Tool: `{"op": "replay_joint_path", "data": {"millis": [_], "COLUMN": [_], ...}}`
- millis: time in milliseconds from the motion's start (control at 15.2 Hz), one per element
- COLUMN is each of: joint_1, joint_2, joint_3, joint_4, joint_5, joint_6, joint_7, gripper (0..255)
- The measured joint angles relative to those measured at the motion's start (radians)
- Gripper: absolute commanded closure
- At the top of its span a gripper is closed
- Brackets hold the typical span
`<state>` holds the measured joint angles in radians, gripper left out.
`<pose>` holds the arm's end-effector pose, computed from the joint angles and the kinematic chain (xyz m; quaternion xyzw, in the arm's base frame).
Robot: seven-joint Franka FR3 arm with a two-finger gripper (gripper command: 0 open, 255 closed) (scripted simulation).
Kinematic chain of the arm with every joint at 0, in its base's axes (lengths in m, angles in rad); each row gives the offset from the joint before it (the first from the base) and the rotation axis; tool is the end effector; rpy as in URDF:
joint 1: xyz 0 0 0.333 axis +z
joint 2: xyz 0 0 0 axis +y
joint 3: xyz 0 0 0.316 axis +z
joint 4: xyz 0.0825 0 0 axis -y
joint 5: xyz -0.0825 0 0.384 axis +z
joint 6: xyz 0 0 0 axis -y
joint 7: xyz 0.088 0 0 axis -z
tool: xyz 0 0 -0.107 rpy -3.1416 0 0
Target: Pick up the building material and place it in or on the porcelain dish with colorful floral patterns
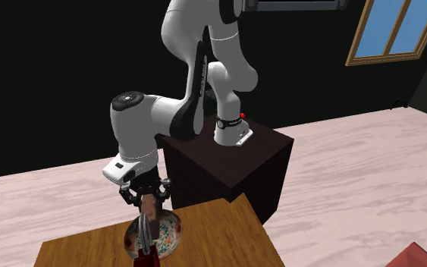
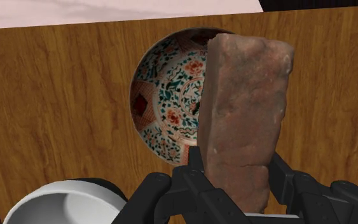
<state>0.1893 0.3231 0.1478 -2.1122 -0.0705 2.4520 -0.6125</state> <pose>0.5483 0.1909 0.2643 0.8786 0.4774 0.0106 0.0008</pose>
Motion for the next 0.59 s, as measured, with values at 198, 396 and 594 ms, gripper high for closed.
{"op": "replay_joint_path", "data": {"millis": [198,396,594], "joint_1": [-0.004,-0.002,0.001], "joint_2": [0.037,0.07,0.099], "joint_3": [-0.006,-0.011,-0.015], "joint_4": [0.018,0.018,0.017], "joint_5": [-0.006,-0.014,-0.02], "joint_6": [0.018,0.051,0.081], "joint_7": [-0.008,-0.006,-0.001], "gripper": [255,255,255]}}
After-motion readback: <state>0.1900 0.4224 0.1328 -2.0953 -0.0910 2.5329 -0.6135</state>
